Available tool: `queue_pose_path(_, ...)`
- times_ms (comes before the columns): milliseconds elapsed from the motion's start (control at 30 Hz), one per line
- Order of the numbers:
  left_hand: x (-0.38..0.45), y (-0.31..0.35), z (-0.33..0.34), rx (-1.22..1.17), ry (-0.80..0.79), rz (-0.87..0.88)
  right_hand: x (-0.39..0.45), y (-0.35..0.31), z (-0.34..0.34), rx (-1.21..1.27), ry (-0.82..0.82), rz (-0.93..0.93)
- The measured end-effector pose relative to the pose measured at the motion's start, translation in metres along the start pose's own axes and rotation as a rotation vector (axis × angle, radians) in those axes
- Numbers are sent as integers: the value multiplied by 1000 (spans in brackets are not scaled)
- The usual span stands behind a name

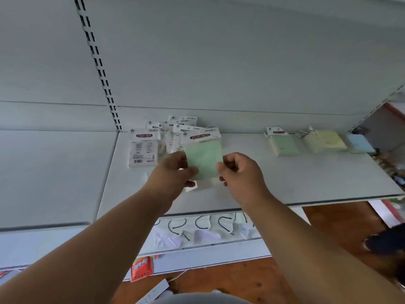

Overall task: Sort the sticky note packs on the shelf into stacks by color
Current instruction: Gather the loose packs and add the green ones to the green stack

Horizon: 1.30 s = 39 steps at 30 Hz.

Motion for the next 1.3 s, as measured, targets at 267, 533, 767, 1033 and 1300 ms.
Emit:
queue_pose_path(267, 52, -5, 110, 393, 23, 65, 52, 50, -99, -16, 202, 151)
queue_pose_path(533, 134, -20, 235, 441, 3, 16, 159, 70, -202, -255, 274, 142)
queue_pose_path(767, 167, -38, 282, 818, 17, -69, 214, 88, -216, -532, 180, 142)
queue_pose_path(1033, 162, -50, 284, 797, 100, -252, 221, 95, -204, -541, 138, 80)
queue_pose_path(1300, 158, -59, 283, 588, 145, -337, 224, 100, -201, -282, -49, 188)
Point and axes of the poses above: each hand's wrist, its own x-axis towards the middle knuckle, its own z-axis out of the palm, y = z × x, the point moved 5 cm from there along x, towards the middle knuckle, and after that the axes turned 14 degrees about z, right-handed, at the moved point
